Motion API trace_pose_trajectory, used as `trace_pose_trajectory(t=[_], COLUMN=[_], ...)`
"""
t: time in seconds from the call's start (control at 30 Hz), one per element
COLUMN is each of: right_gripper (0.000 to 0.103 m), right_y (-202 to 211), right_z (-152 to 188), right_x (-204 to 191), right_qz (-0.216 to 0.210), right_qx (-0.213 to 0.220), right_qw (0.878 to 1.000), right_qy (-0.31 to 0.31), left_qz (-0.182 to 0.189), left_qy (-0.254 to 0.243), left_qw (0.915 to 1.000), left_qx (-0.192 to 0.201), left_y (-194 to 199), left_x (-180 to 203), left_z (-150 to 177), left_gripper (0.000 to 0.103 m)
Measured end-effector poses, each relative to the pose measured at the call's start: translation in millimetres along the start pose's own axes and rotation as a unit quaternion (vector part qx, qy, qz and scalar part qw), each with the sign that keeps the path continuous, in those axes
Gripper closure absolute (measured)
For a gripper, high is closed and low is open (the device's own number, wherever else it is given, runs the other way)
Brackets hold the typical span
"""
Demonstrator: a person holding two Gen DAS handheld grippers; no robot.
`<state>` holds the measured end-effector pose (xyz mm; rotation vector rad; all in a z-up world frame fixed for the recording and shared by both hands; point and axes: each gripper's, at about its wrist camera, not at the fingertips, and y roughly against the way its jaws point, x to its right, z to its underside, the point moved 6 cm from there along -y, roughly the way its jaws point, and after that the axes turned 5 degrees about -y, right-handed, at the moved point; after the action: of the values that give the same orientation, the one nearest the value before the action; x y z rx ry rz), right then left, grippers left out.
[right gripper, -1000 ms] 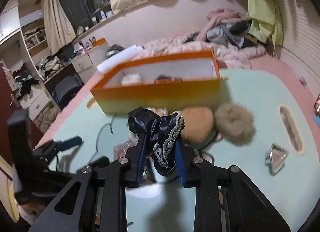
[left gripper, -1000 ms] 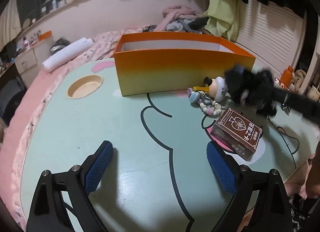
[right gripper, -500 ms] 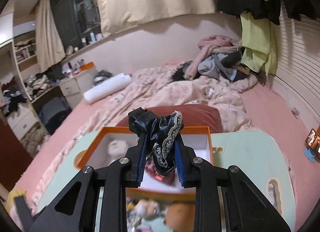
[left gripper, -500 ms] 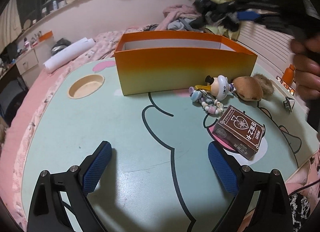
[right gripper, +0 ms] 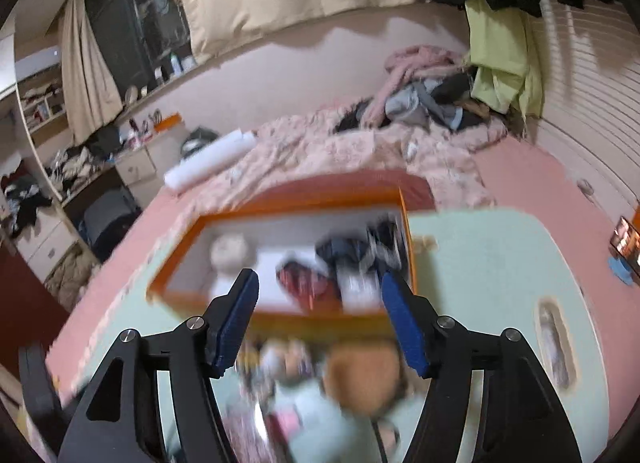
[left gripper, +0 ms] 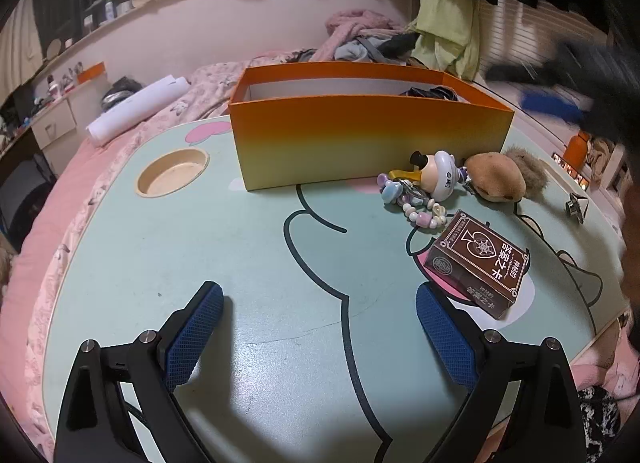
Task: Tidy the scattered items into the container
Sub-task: 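Carry the black fabric over the orange box with the right gripper, then release the black fabric into the box and withdraw the right gripper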
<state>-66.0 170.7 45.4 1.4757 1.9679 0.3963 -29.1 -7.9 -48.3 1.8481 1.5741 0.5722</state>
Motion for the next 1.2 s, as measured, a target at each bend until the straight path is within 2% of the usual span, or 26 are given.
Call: trace_pose_trajectory(t=[0.1,0.17,0.33,0.4,0.43,0.47,1.2], right_gripper=[0.038,0.038,0.038,0.027,0.011,0.001,0.000], right_y=[11,18,22,17,15,13,11], right_z=[31,54,88,96,98,101,106], right_x=[9,18,43,49,51,52,51], right_qz=[0.011,0.035,0.075,0.082,0.103,0.123,0.103], right_qx=[-0.027,-0.042,-0.053,-0.047,-0.035,-0.030,-0.024], right_qw=[1.000,0.998,0.995,0.995,0.993,0.991,0.993], right_qy=[0.009,0.023,0.033,0.032,0.038,0.046,0.059], left_qz=[-0.003,-0.003,-0.004,-0.006,-0.006,-0.006,-0.002], left_qy=[-0.001,-0.001,-0.001,-0.002,-0.002,-0.002,0.000], left_qw=[1.0000,1.0000,1.0000,1.0000,1.0000,1.0000,1.0000], left_qx=[-0.001,-0.001,-0.001,-0.001,-0.001,-0.002,0.001], left_y=[-1,-1,-1,-1,-1,-2,-1], left_x=[0,0,0,1,1,0,1], left_z=[-1,-1,-1,0,0,0,1], left_gripper=[0.006,0.006,0.006,0.005,0.005,0.005,0.004])
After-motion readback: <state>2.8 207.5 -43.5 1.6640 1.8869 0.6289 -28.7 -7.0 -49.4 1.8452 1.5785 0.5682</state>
